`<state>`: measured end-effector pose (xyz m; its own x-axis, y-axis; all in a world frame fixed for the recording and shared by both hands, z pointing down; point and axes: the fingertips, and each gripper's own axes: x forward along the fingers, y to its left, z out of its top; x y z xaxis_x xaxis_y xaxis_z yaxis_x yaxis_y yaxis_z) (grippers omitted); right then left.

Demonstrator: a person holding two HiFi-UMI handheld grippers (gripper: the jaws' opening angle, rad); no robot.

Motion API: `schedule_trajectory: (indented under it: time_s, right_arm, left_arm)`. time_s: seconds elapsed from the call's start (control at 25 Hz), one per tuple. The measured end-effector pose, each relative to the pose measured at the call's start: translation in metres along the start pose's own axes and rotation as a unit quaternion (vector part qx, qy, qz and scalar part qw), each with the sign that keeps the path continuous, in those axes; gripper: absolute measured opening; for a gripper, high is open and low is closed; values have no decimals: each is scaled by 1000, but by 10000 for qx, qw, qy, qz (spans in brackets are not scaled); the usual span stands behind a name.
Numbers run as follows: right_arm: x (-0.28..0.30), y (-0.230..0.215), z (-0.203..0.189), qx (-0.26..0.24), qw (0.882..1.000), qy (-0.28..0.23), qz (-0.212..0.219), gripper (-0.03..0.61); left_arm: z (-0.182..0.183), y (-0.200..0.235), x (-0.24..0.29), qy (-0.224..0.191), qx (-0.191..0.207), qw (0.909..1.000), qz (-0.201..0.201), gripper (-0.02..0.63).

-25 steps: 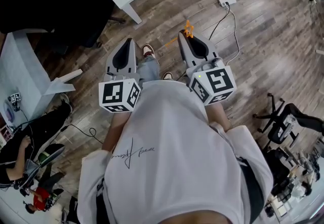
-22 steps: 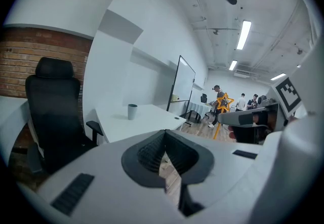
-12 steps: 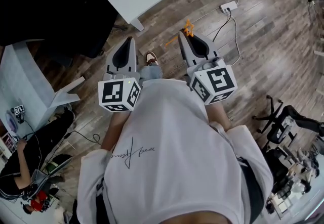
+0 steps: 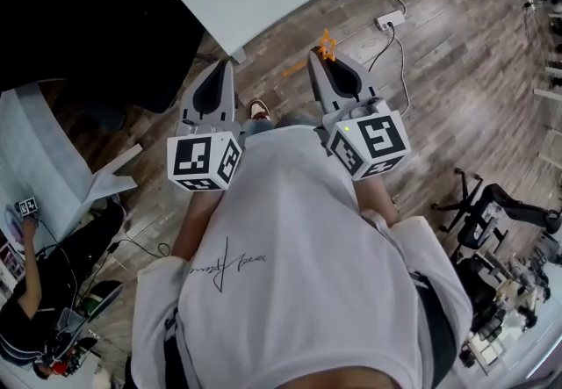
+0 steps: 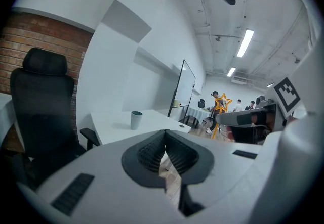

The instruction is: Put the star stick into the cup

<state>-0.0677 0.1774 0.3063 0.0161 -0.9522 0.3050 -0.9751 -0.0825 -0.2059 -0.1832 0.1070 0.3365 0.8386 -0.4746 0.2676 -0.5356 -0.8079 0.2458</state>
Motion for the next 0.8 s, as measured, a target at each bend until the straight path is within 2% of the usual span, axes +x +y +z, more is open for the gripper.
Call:
schedule_trajectory:
  time_s: [0.4,0.8]
  right_arm:
    - [18,-2,7,1,10000,16,-9,15]
    - [63,-40,39,-148,9996,-47,245,15]
  left_arm:
    - [6,17,4,-4,-135,9999,64,9]
    - [26,32,42,-124,-210,9988,413,9]
